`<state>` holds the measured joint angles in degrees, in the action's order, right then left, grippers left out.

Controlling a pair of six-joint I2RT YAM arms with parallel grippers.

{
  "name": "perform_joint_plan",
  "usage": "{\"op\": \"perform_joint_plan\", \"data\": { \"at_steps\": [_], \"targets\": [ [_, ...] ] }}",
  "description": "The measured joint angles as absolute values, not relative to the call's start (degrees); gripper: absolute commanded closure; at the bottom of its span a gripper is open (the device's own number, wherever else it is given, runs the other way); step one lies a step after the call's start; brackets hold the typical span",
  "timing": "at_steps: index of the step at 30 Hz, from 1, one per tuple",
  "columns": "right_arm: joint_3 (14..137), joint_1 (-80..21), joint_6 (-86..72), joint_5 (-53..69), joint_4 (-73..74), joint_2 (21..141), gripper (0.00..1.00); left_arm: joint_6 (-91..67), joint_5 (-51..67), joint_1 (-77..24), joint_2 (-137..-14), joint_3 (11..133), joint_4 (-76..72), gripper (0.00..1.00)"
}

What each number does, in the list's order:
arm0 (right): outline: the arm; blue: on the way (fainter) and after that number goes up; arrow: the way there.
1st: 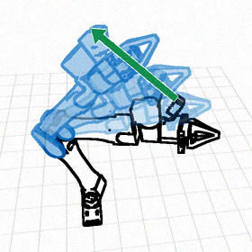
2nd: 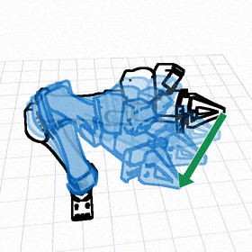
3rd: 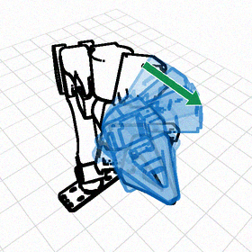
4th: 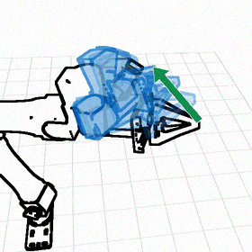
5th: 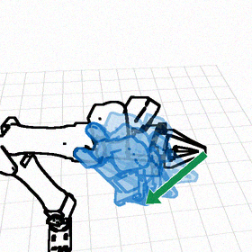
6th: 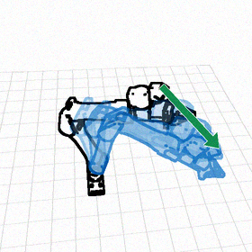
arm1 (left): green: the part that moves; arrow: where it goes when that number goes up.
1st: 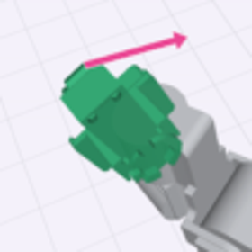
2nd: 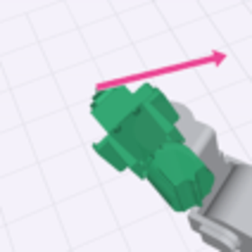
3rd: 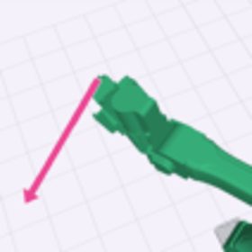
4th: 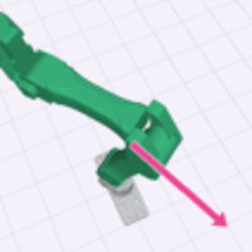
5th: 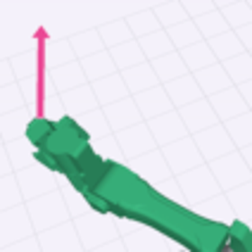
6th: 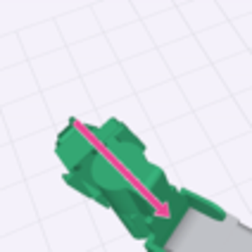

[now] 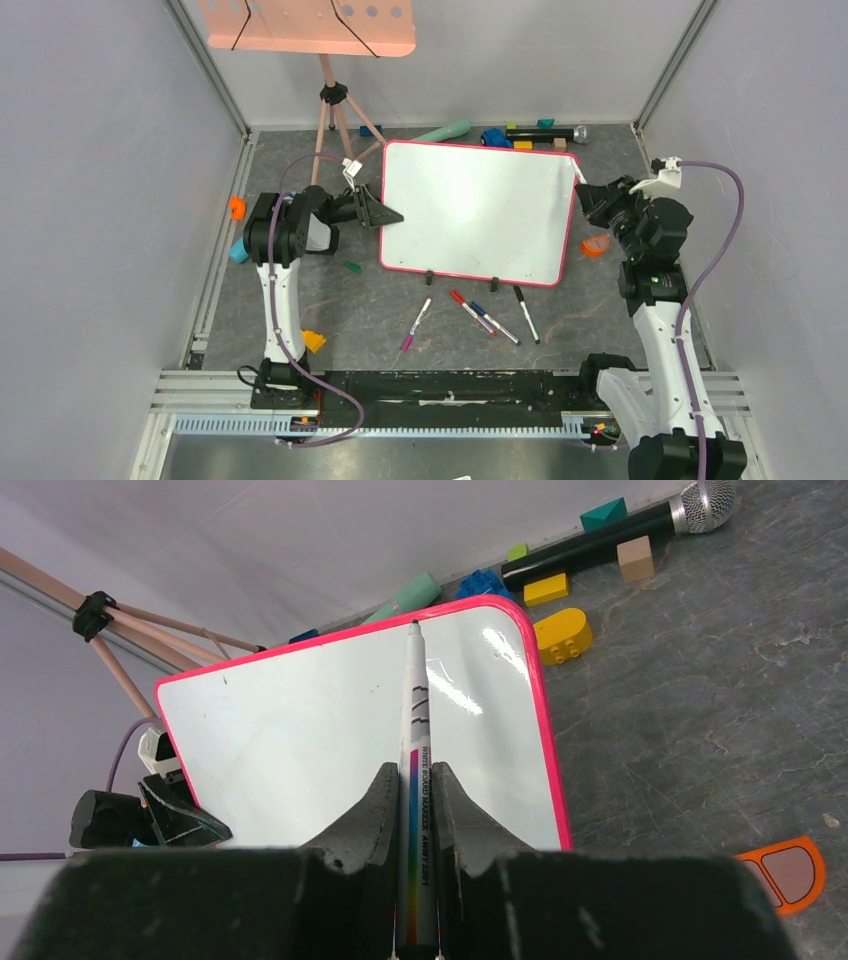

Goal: Write a sentence on the whiteboard
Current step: Adjust the whiteboard at the center of the board.

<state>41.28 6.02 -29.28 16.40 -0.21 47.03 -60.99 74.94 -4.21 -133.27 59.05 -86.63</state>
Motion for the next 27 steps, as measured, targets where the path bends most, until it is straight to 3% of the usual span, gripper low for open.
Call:
{"op": "perform_joint_plan", "data": {
  "at_steps": [13,16,18,25,27],
  "targets": [
    [41.95,5.72,-28.86,16.29,0.19,48.05,1.0,-59.09,75.13,-4.21,-130.02,54.46,-86.24,0.0],
    [43.05,5.72,-28.49,15.73,0.75,48.42,1.0,-57.98,75.18,-4.21,-128.68,53.45,-86.24,0.05],
    [43.88,5.61,-28.32,15.42,0.97,48.77,1.0,-57.3,75.18,-4.21,-128.2,53.1,-86.24,0.0],
    [45.67,5.56,-27.79,14.9,0.95,49.65,1.0,-54.28,75.44,-4.21,-125.89,51.16,-86.24,0.0],
    [45.8,5.56,-27.77,14.9,0.95,49.84,1.0,-53.58,75.53,-4.21,-125.62,51.13,-86.24,0.04]
  ]
}}
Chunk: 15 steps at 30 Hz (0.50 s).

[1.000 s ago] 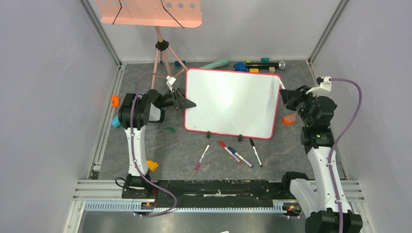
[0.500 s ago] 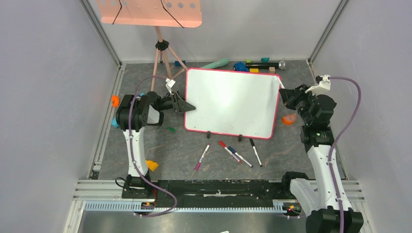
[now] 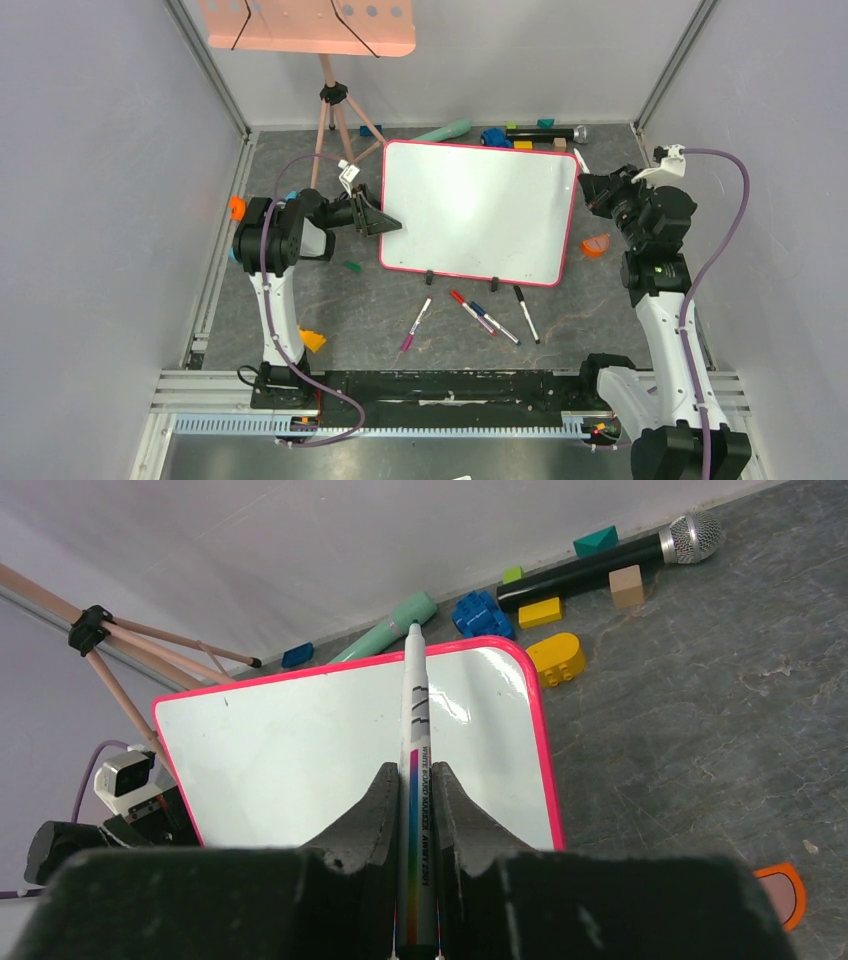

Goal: Write a sentence on the whiteboard
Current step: Adjust the whiteboard at the center of the board.

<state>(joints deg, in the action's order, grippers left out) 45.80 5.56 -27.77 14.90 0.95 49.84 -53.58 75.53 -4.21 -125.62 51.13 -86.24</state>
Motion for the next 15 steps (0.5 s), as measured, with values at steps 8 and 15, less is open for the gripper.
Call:
{"op": "perform_joint_plan", "data": {
  "at_steps": [8,15],
  "targets": [
    [45.8,5.56,-27.79,14.83,0.93,50.35,1.0,-50.7,75.59,-4.21,-125.29,49.56,-85.95,0.36],
    [45.8,5.48,-27.81,14.68,0.8,50.39,1.0,-47.44,75.24,-4.1,-125.21,48.56,-85.84,0.4]
  ]
}}
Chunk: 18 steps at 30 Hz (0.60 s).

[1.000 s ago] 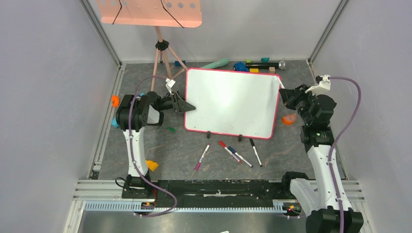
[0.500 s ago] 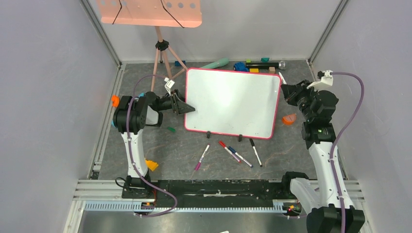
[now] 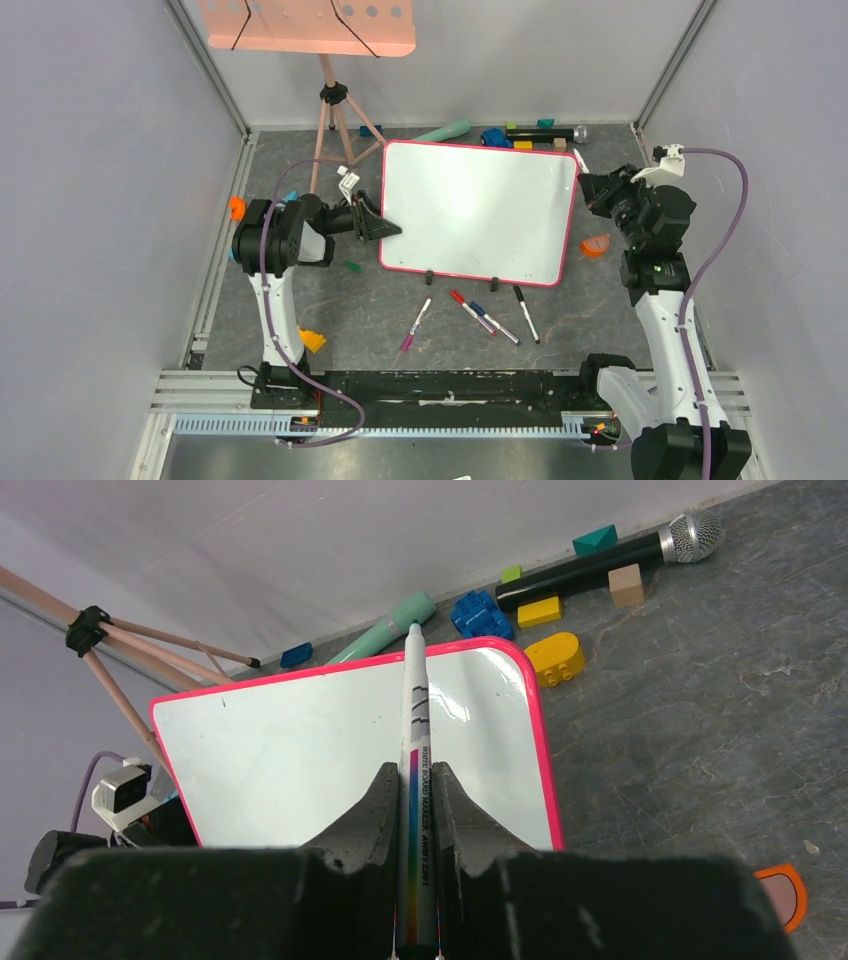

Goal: Write a sentence on the whiteboard
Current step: Adjust the whiteboard at the center of the board.

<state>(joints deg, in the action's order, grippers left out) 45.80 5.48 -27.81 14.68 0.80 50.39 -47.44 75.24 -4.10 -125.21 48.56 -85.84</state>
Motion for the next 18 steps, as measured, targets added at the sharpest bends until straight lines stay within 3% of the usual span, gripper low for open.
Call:
{"op": "perform_joint_plan", "data": {
  "at_steps": [5,12,18],
  "targets": [
    [45.8,5.45,-27.86,14.68,0.45,50.72,1.0,-44.21,74.89,-3.88,-125.16,45.82,-85.82,0.51],
    [45.74,5.48,-27.97,14.7,0.12,50.72,0.99,-43.31,75.22,-3.86,-123.96,43.11,-85.62,0.91],
    [45.52,5.45,-28.05,14.7,-0.38,50.72,0.99,-44.12,76.71,-4.01,-121.21,41.39,-85.78,0.98]
  ]
}}
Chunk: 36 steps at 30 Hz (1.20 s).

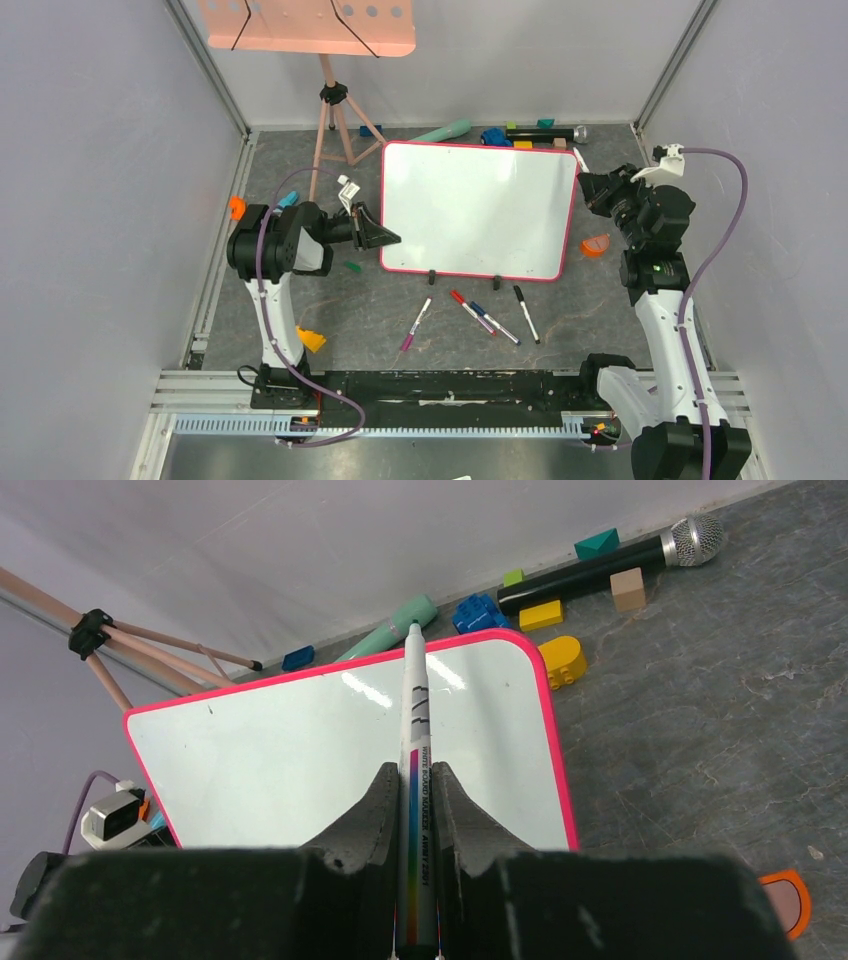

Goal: Write a sentence on the whiteboard
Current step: Adjust the whiteboard at the center of the board.

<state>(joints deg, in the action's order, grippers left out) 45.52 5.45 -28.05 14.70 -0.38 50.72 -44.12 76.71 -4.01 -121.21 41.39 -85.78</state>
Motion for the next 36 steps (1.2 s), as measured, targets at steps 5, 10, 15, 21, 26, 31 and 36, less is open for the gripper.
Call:
{"op": "perform_joint_plan", "data": {
  "at_steps": [5,10,15,21,26,31,36],
  "targets": [
    [45.52,5.45,-28.05,14.7,-0.38,50.72,0.99,-44.05,76.12,-3.95,-121.19,40.58,-85.82,0.98],
    [45.5,5.45,-28.03,14.68,-0.38,50.68,0.99,-39.88,68.95,-4.01,-117.69,32.47,-86.43,0.98],
    [45.5,5.45,-28.03,14.7,-0.38,50.57,0.99,-39.16,69.58,-3.97,-118.43,33.69,-86.67,0.98],
    [45.5,5.45,-28.03,14.72,-0.38,50.57,0.99,-45.25,75.75,-3.97,-125.64,45.89,-86.24,0.98],
    [45.5,5.45,-28.03,14.74,-0.38,50.57,1.0,-48.01,77.08,-3.88,-127.42,48.45,-86.26,0.98],
    [45.5,5.45,-28.01,14.94,-0.38,50.59,0.99,-49.43,77.69,-3.88,-128.33,49.54,-86.35,0.98],
    [45.5,5.45,-27.97,14.66,-0.34,50.57,1.0,-50.72,78.48,-3.84,-129.08,50.74,-86.5,0.82]
  ]
}}
